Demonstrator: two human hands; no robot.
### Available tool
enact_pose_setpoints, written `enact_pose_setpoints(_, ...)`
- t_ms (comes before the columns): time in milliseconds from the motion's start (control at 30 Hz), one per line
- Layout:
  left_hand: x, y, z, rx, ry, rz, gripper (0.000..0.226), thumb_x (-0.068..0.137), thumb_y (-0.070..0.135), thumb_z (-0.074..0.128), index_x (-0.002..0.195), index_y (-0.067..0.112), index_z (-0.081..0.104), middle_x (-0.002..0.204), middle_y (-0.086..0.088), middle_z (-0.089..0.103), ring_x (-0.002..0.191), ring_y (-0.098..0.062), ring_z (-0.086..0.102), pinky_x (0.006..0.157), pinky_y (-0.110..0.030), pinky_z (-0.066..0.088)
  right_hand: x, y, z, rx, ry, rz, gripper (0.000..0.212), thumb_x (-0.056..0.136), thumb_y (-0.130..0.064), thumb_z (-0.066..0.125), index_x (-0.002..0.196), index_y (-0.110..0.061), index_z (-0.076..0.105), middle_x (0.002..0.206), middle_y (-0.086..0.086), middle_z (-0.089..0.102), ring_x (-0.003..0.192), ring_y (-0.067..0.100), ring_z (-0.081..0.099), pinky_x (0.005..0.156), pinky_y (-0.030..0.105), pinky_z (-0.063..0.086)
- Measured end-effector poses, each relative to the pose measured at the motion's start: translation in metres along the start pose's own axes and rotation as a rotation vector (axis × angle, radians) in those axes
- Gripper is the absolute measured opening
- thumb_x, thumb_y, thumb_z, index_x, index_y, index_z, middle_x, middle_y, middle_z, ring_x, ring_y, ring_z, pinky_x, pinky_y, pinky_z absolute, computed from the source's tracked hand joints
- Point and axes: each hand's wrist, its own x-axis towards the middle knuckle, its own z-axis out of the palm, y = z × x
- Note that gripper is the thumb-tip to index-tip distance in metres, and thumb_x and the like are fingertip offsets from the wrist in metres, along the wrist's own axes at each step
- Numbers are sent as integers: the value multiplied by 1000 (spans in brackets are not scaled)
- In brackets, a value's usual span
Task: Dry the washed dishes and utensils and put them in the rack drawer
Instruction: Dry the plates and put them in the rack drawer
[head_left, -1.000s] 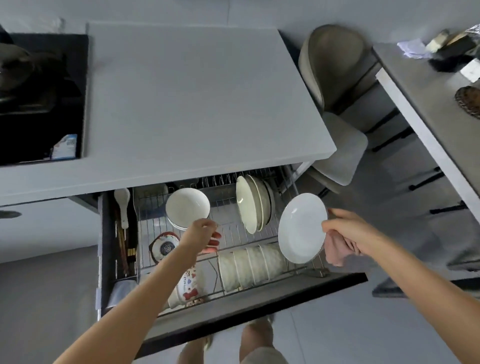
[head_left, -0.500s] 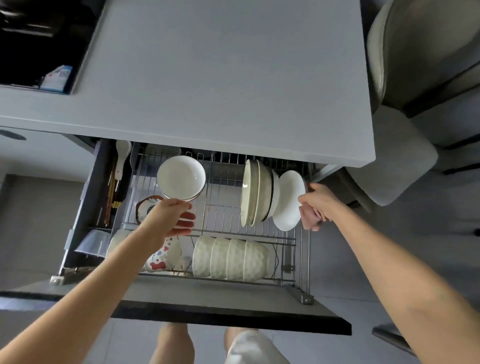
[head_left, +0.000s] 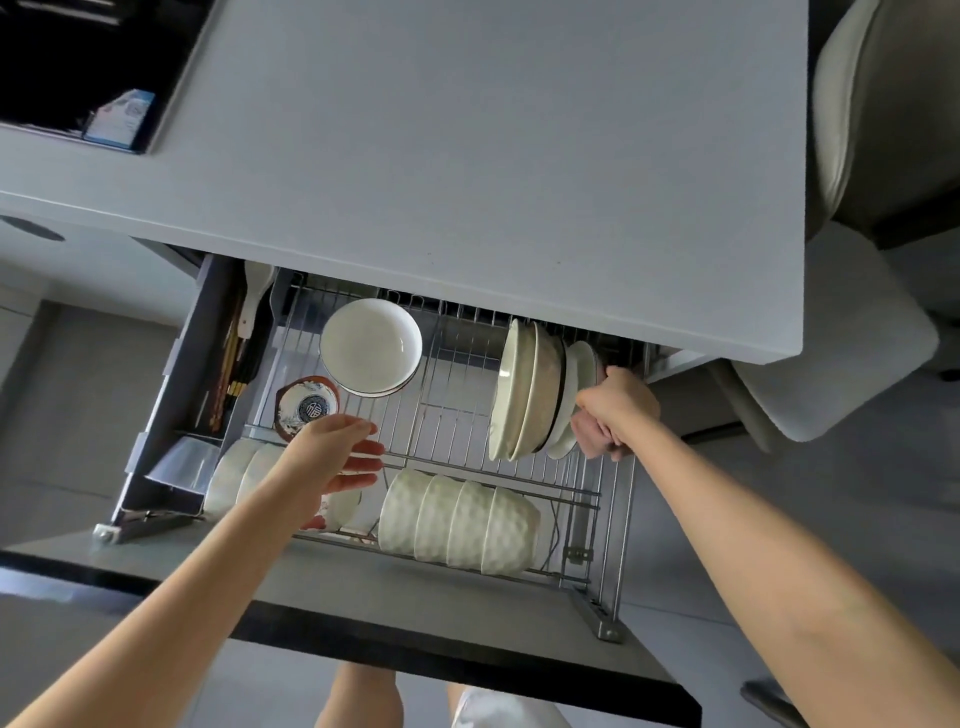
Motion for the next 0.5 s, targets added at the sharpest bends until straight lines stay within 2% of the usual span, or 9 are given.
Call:
enact_pose_setpoints(67, 1, 1, -1, 3, 2, -4, 16, 98, 14, 47, 101, 5, 60, 97, -15, 67, 82, -25, 65, 58, -27, 56, 0, 2, 10, -43, 54, -31, 11, 76, -18, 54, 86, -14, 52, 76, 5, 64, 64, 26, 63, 57, 33, 55)
enact_pose_setpoints(133, 1, 2, -2, -1, -7, -6, 16, 98, 14, 47, 103, 4, 59, 94, -14, 66, 79, -23, 64, 55, -24, 56, -1, 4, 18, -50, 74, -44, 11, 77, -20, 54, 86, -15, 52, 80, 4, 65, 69, 25, 62, 60, 29, 51)
enact_pose_setpoints(233, 3, 5, -6, -10, -8, -3, 16, 98, 13, 47, 103, 3, 58, 92, -14, 65, 77, -23, 63, 62, -27, 56, 4, 1, 21, -21, 73, -37, 10, 76, -22, 55, 83, -16, 51, 78, 4, 64, 67, 28, 65, 64, 39, 59)
enact_pose_setpoints(367, 5, 10, -10, -1, -4, 0, 13, 98, 14, 48, 97, 6, 58, 95, -14, 66, 79, -23, 64, 54, -23, 57, 12, -13, 12, -29, 14, -50, 13, 76, -23, 57, 86, -17, 54, 75, 6, 64, 51, 29, 65, 44, 43, 57)
enact_pose_setpoints(433, 6, 10, -12, -4, -1, -1, 13, 98, 14, 48, 96, 7, 58, 95, -14, 66, 79, -23, 65, 54, -22, 57, 16, -17, 8, -5, -44, -42, 17, 75, -21, 58, 90, -14, 54, 77, 10, 64, 52, 33, 66, 40, 48, 54)
enact_pose_setpoints(500, 7, 10, -14, 0, 4, 4, 13, 98, 14, 48, 95, 8, 59, 95, -14, 66, 80, -23, 65, 58, -25, 57, 23, -17, 7, 73, -116, -9, 27, 76, -18, 59, 98, -7, 48, 84, 13, 62, 62, 38, 67, 44, 53, 55)
